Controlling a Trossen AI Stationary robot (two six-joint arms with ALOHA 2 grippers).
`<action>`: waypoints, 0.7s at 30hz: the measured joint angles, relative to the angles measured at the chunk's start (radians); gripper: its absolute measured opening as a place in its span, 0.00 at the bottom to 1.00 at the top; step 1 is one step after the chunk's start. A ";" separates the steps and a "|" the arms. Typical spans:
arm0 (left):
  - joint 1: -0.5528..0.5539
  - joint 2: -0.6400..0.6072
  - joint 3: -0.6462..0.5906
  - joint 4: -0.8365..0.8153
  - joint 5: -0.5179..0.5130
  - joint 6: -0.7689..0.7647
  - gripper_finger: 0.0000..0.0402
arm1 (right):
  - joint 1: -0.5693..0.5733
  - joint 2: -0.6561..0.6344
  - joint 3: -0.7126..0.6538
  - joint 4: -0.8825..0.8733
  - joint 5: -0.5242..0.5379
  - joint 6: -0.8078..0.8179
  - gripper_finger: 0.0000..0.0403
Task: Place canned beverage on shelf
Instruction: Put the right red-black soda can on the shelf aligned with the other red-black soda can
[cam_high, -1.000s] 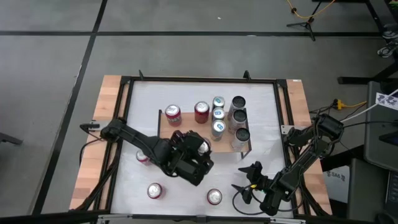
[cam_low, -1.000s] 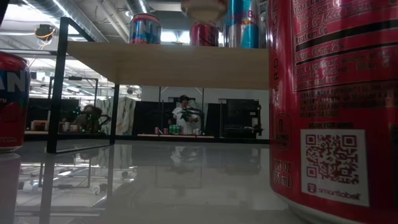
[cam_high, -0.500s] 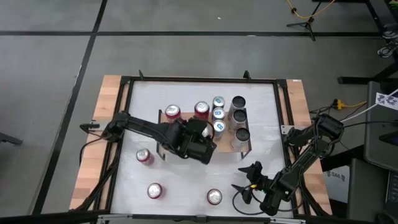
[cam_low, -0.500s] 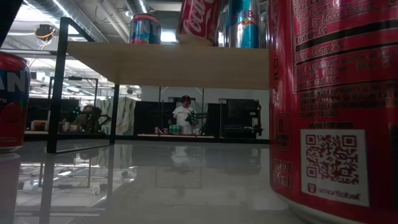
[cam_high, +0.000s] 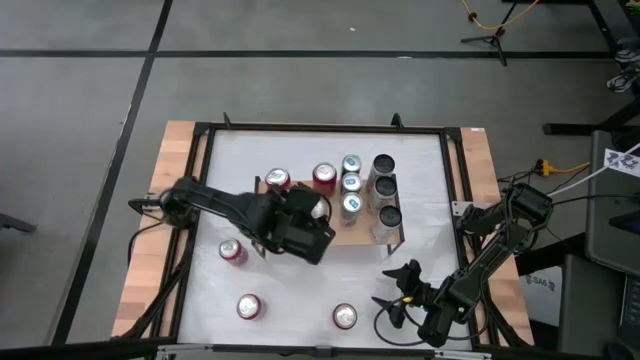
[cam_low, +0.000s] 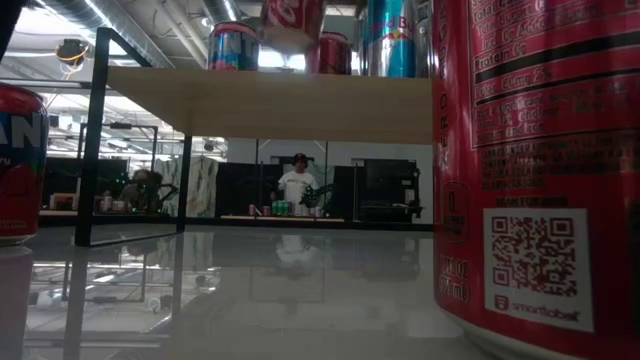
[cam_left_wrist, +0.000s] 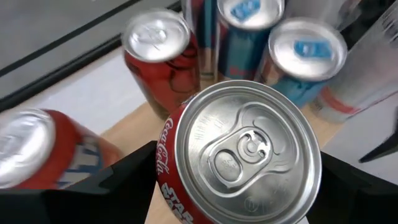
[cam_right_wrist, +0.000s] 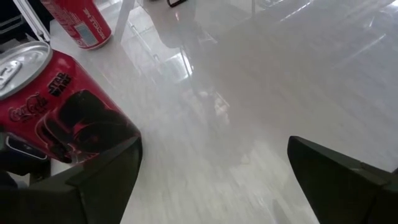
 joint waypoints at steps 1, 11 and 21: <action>-0.002 -0.013 0.000 0.001 0.000 0.005 0.76 | 0.000 0.000 0.000 0.000 0.000 0.000 0.97; -0.038 -0.141 -0.012 0.002 -0.040 0.053 0.76 | 0.000 0.001 0.000 0.005 0.000 0.000 0.97; -0.089 -0.250 -0.283 0.005 -0.049 -0.097 0.76 | 0.000 0.001 0.000 0.015 0.001 0.000 0.97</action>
